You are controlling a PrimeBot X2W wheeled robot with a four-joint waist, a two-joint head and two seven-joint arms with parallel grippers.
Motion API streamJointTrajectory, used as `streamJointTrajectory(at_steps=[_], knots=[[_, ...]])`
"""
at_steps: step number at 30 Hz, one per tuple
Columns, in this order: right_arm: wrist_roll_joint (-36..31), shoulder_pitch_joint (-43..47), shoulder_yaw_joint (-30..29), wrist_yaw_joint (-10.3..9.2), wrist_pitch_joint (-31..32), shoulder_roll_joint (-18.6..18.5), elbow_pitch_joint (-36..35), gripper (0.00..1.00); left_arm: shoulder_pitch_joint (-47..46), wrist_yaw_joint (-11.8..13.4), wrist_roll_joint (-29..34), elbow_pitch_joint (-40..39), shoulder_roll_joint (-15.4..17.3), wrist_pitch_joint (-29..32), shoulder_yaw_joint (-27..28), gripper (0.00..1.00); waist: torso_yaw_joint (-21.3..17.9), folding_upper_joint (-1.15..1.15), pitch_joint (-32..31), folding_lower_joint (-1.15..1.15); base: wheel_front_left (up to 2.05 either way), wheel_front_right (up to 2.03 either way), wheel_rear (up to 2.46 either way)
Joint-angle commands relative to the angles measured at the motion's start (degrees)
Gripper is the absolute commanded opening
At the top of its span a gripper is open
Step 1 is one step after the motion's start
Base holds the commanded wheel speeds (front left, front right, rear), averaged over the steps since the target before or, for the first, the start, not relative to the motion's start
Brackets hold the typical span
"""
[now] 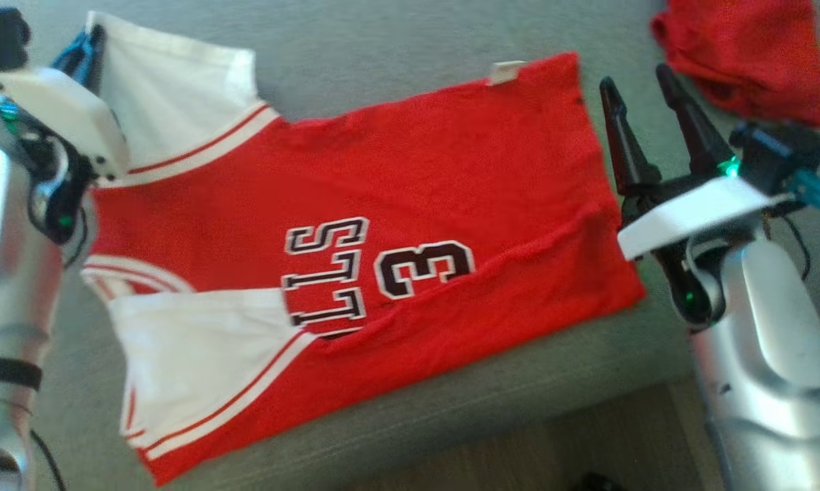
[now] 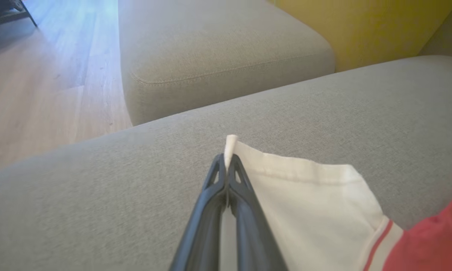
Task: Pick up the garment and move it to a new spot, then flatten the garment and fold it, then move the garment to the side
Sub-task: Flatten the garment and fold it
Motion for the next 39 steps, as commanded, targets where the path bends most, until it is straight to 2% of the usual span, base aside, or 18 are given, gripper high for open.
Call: streamJointTrajectory(at_steps=[1, 6, 10, 15, 25, 39], knots=[[-0.41, -2.76, 0.38, -0.02, 1.43, -0.51, 0.05, 1.0, 0.76, -0.14, -0.26, -3.68, 2.22, -2.07, 1.7, 0.0, 4.68, 0.0, -2.23, 0.0, 0.0, 0.0, 0.0], [4.2, -6.5, -2.62, -0.02, 7.77, -2.19, 8.66, 1.0, 6.07, -0.03, -0.61, -10.72, 0.68, -3.33, -0.17, 0.0, 10.26, 0.0, -4.04, 0.0, 0.0, 0.0, 0.0], [2.52, -9.79, -2.77, -0.02, 9.53, -6.87, 15.71, 1.0, 9.51, 1.15, -0.69, -16.4, -0.66, -4.07, -1.06, 0.0, 13.8, 0.0, -4.7, 0.0, 0.0, 0.0, 0.0], [0.86, -13.18, -2.83, -0.02, 9.66, -10.91, 24.07, 1.0, 13.91, 2.55, -0.05, -22.7, -1.87, -4.86, -2.83, 0.0, 16.69, 0.0, -5.1, 0.0, 0.0, 0.0, 0.0], [-1.02, -18.52, -0.47, -0.02, 8.45, -13.48, 36.11, 1.0, 17.78, 3.92, 0.89, -28.65, -2.32, -3.82, -5.36, 0.0, 17.79, 0.0, -4.58, 0.0, 0.0, 0.0, 0.0], [1.2, -25.2, 3.07, -0.02, 5.6, -14.36, 47.29, 1.0, 17.3, 4.6, 0.63, -30.63, -2.33, -2.71, -6.25, 0.0, 18.26, 0.0, -2.6, 0.0, 0.0, 0.0, 0.0]])
